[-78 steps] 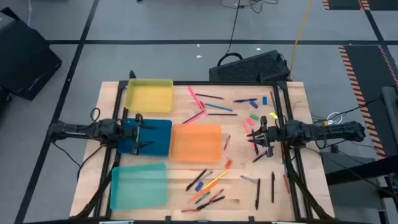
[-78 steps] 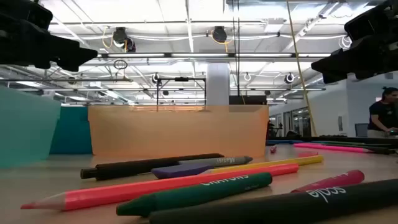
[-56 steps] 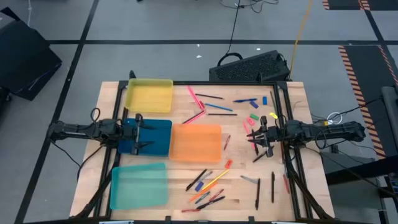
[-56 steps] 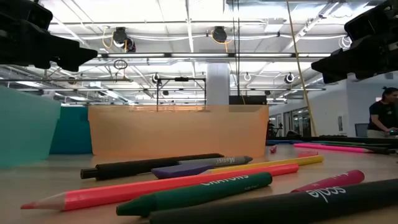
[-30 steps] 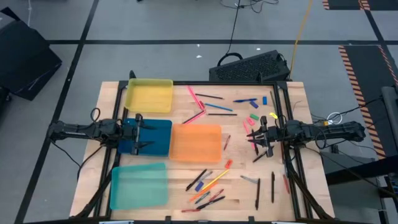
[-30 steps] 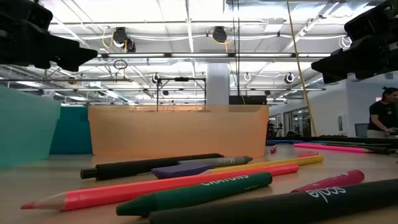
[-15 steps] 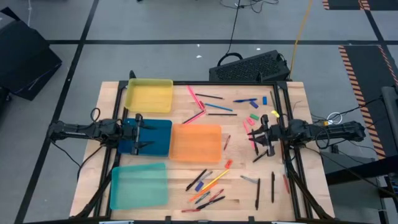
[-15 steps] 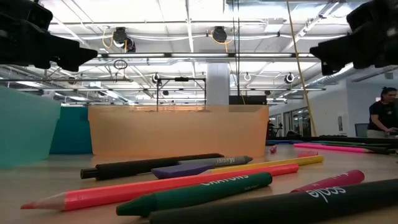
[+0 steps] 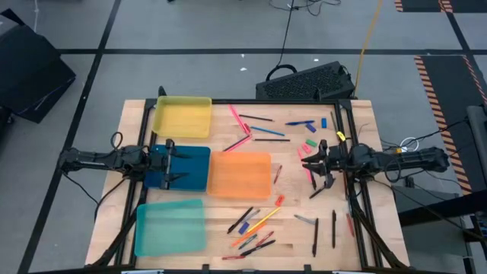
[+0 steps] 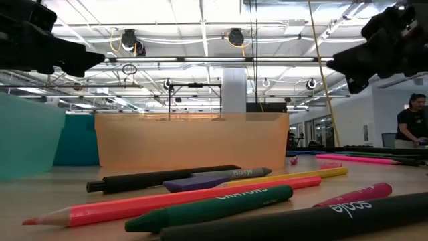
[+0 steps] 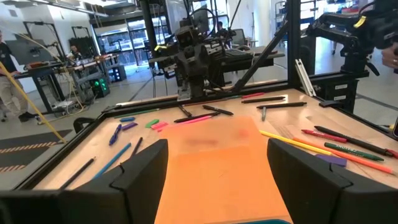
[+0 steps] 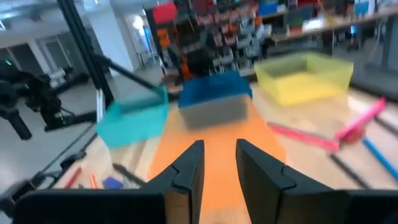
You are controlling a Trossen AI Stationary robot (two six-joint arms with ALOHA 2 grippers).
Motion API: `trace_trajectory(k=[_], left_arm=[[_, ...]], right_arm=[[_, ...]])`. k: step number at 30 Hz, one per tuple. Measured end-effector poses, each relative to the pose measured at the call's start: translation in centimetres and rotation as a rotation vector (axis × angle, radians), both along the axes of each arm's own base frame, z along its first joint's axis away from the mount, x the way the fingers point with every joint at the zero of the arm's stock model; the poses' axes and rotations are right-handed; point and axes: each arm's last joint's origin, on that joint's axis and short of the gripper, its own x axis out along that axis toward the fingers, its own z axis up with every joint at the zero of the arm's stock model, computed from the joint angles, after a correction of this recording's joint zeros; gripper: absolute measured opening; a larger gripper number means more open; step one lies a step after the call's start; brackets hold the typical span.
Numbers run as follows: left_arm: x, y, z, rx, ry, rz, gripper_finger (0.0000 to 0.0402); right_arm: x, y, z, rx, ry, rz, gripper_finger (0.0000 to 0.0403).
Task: Sort crayons/erasers/pens/pencils in bins
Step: Put the red crayon into the orange bin
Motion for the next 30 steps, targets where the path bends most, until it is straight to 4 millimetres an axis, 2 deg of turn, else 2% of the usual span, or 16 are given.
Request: trace_trajectory(k=[6,9,16,18,23,30], left_arm=[[0.0,0.0,0.0,0.000,0.000,0.000,0.0274],[0.0,0.0,0.0,0.000,0.000,0.000,0.0274],[0.0,0.0,0.0,0.000,0.001,0.000,0.0274],[0.0,0.0,0.0,0.000,0.001,0.000,0.0273],[0.0,0.0,0.0,0.000,0.002,0.000,0.0274],[0.0,0.0,0.0,0.000,0.002,0.000,0.0274]], right_arm=[[1.0,0.0,-2.7,-0.008,0.336,-0.024,0.0085],[2.5,0.1,-1.5,-0.042,0.410,-0.025,0.0100],[6.8,0.2,0.0,-0.136,0.660,0.003,0.0177],[7.8,0.0,-0.1,-0.155,0.729,0.042,0.0196],[10.3,-0.8,0.1,-0.175,0.753,0.158,0.0214],[11.9,-3.1,-1.4,-0.197,0.788,0.250,0.0209]])
